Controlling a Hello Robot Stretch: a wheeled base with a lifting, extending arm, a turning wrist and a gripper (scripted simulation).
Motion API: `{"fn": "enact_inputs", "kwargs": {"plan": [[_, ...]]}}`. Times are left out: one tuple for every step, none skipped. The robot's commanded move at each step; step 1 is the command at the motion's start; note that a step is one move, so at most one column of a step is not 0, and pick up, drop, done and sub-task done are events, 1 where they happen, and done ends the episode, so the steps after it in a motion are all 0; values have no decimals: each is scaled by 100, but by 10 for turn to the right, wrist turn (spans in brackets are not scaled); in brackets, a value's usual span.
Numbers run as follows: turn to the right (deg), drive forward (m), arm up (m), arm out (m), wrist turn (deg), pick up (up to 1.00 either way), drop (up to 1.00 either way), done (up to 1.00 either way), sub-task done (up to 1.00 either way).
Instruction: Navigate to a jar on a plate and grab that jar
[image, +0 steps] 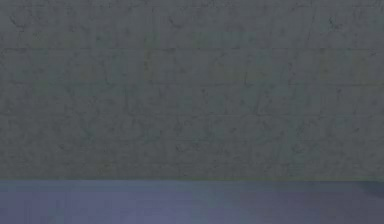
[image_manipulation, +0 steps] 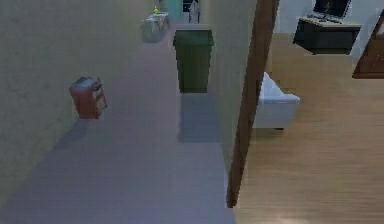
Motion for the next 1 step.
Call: {"fn": "enact_inputs", "kwargs": {"plan": [[0,10,0,0,0,0,0,0,0]]}}
